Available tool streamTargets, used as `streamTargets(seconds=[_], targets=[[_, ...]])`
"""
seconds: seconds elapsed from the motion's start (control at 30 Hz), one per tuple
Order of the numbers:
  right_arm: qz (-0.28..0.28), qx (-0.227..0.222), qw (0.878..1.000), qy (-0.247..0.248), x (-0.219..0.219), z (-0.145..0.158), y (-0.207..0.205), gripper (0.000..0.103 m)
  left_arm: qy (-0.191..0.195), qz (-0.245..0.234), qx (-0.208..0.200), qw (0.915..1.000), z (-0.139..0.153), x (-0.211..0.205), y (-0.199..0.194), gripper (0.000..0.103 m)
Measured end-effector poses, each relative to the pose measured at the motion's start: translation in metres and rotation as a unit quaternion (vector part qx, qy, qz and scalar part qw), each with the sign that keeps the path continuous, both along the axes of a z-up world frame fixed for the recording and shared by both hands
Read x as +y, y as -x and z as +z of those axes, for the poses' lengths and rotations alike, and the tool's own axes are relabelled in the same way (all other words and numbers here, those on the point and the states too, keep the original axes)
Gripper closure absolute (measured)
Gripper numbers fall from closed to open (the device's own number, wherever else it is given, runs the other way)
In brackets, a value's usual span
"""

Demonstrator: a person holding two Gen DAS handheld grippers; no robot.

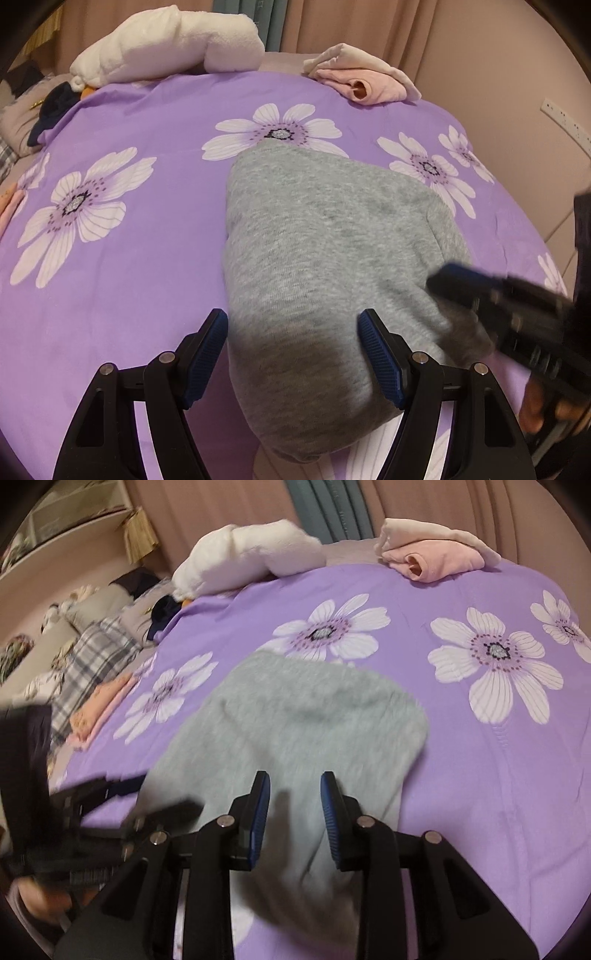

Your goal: Fold small clothes

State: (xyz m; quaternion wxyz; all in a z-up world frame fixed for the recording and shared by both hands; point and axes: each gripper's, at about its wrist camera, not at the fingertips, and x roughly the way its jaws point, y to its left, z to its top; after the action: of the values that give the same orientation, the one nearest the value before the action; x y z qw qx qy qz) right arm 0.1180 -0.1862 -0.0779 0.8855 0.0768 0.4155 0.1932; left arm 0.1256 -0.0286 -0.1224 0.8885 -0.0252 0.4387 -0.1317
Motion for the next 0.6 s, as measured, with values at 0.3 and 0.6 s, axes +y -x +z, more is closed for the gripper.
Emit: streamTargets(seconds=[0.3,0.6], targets=[[-0.011,0.003,0.999,0.031,0.007,-0.006,0.007,0.070,0.011,0.001,-0.008,0.9999,0.011,0.003,0.013,0.029],[-0.031,-0.022,0.999,0.022,-0.001,0.032,0.042,0.029,0.000,0.015,-0.020,0.9997,0.041,0.011,0.033,0.018]])
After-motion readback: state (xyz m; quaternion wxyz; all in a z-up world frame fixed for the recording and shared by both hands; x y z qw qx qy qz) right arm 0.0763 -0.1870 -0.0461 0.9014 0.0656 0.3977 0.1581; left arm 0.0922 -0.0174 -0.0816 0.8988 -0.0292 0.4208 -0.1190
